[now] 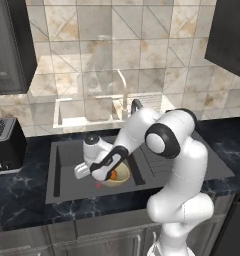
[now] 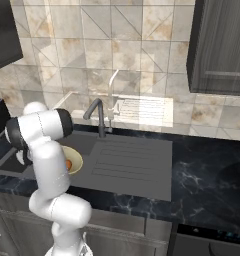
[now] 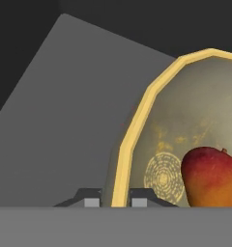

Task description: Pick the mango from the cabinet and place it in the bowl. Then pick the bowl and place it in the sink. Then turn on the sink facuet.

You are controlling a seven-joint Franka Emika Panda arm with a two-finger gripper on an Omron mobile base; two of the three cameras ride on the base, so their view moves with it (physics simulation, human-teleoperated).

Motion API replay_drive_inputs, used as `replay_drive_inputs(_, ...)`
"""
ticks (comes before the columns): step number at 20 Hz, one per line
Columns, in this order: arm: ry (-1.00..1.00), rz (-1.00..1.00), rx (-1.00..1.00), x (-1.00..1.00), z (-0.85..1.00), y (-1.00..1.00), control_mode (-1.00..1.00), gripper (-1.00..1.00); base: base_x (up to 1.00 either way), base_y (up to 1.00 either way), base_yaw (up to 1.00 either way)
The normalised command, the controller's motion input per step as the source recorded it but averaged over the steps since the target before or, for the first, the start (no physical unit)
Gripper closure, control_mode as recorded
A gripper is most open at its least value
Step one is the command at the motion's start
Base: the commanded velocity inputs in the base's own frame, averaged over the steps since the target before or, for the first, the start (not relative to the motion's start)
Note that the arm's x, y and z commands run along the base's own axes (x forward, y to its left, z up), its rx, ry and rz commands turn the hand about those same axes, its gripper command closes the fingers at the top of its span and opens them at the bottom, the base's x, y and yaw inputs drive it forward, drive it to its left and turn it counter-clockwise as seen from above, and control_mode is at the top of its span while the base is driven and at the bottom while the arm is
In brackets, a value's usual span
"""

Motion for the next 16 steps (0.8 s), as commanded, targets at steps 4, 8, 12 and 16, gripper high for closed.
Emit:
replay_drive_inputs(4, 0.05, 0.0, -0.02, 0.41, -0.2, 0.18, -1.0, 1.0, 0.0, 0.0, 0.0)
replay_drive_inputs(8, 0.07, 0.0, 0.0, 0.37, -0.15, 0.11, -1.0, 1.0, 0.0, 0.0, 0.0)
replay_drive_inputs(12, 0.07, 0.0, 0.0, 0.36, -0.16, 0.06, -1.0, 1.0, 0.0, 0.0, 0.0)
replay_drive_inputs(16, 0.05, 0.0, 0.0, 0.42, -0.16, 0.01, -1.0, 1.0, 0.0, 0.0, 0.0)
